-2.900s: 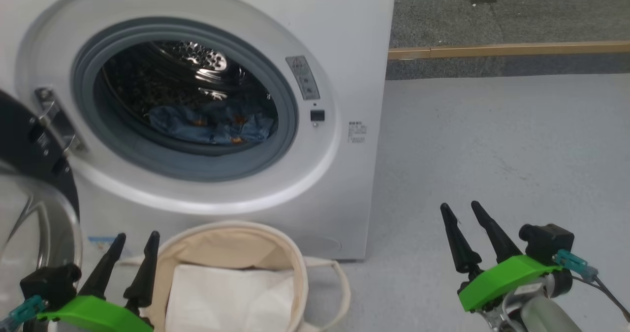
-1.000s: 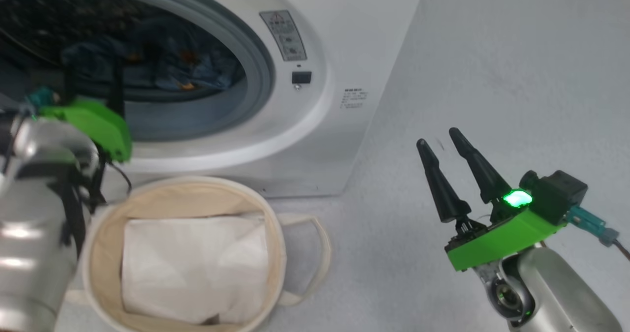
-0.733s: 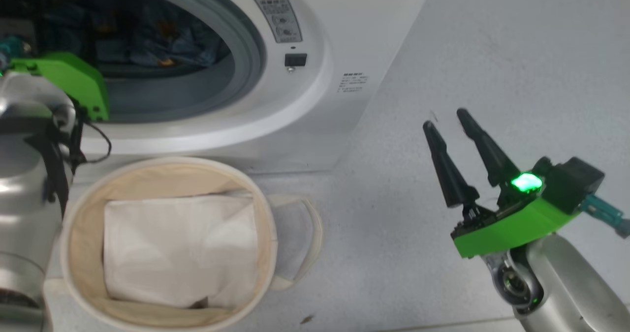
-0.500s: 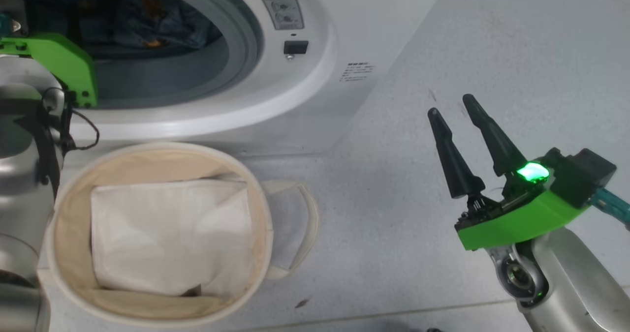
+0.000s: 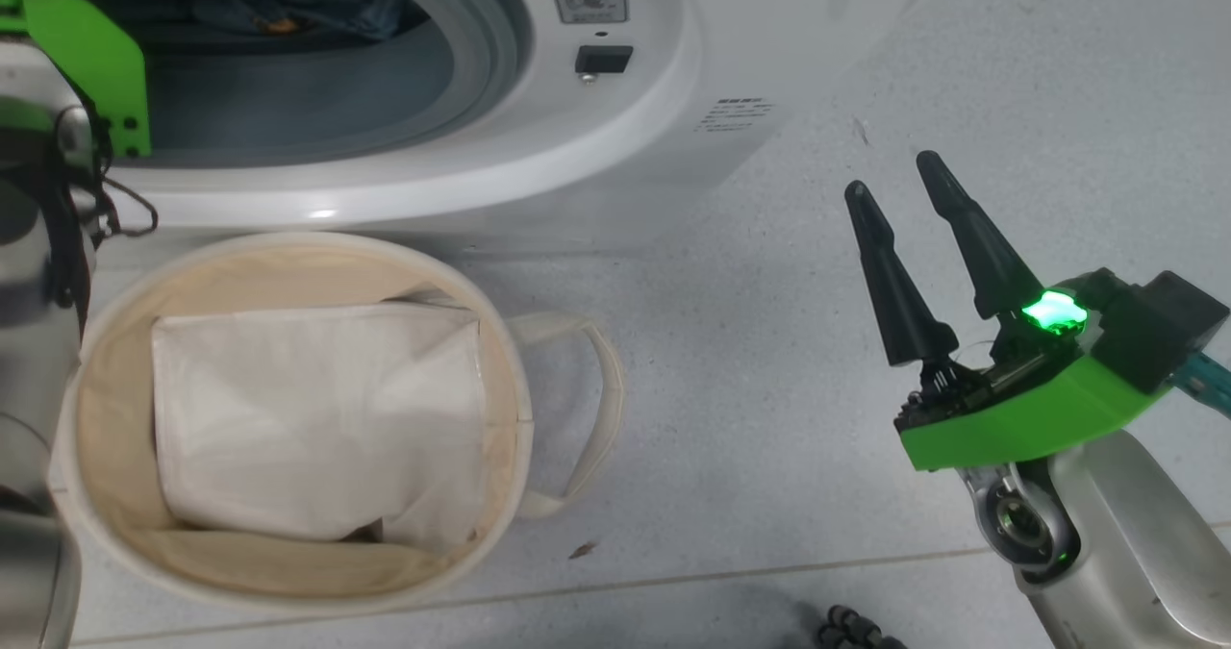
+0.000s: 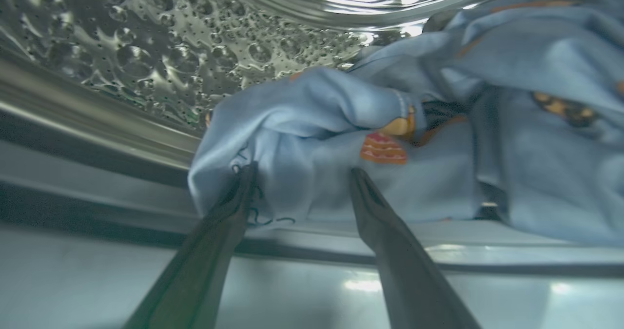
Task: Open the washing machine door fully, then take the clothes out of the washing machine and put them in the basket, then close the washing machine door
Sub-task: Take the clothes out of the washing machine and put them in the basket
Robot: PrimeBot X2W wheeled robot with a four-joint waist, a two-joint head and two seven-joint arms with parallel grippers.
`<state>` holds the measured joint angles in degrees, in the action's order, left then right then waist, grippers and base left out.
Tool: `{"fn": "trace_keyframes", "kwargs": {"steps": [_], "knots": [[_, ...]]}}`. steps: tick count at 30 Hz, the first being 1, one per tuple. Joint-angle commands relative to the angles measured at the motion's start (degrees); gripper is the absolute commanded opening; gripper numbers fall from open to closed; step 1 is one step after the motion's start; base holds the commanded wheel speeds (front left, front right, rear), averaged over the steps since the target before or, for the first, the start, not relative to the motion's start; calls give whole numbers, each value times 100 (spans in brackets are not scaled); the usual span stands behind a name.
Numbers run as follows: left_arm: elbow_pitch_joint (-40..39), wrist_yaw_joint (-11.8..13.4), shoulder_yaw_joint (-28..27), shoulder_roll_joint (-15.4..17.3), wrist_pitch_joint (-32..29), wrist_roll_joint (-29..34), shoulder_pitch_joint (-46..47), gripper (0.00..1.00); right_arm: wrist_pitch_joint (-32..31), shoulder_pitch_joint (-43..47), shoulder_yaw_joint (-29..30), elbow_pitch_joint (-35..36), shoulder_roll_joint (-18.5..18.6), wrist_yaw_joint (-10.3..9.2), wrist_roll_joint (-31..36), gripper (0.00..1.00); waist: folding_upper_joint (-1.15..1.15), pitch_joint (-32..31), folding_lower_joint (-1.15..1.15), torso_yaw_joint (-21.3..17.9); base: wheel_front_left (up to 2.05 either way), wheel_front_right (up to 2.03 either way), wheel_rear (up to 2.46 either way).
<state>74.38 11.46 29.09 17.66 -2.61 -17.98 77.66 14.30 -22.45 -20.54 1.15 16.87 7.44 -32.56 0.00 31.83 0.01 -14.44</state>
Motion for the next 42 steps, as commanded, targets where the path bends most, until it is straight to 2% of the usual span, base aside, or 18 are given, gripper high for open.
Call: {"fn": "trace_keyframes", "kwargs": {"steps": [1,9,10,11,12,20,27,36,42], "knots": [[-70,68,-16,201,-111,63,278,100,70,11,-21,200,44,5,56,100,0,71,-1,-2,0,0,0],[-55,-9,93,200,-333,74,369,100,70,-23,34,215,-18,5,110,100,0,202,-1,-27,0,0,0],[-54,-41,116,202,-307,82,371,95,70,-27,38,205,-29,5,125,100,0,208,-1,-30,0,0,0],[-53,-62,119,206,-284,71,362,4,70,-31,42,194,-43,5,137,100,0,209,-1,-33,0,0,0],[-52,-92,123,209,-273,58,344,0,70,-36,41,180,-54,5,149,100,0,202,-1,-36,0,0,0],[-49,-301,-76,120,267,-270,67,0,70,6,24,-11,-70,5,188,100,0,-102,-1,10,0,0,0],[-48,-546,-315,-40,1006,-629,-423,0,70,90,-77,-231,15,5,172,100,0,-619,-1,137,0,0,0],[-62,-1082,-429,-381,1503,-965,-1378,0,70,335,-194,-458,180,5,80,100,0,-1425,-1,392,0,0,0],[-168,-1328,-413,-550,1662,-1062,-1982,0,70,511,-292,-580,257,5,9,100,0,-1935,-1,554,0,0,0]]}}
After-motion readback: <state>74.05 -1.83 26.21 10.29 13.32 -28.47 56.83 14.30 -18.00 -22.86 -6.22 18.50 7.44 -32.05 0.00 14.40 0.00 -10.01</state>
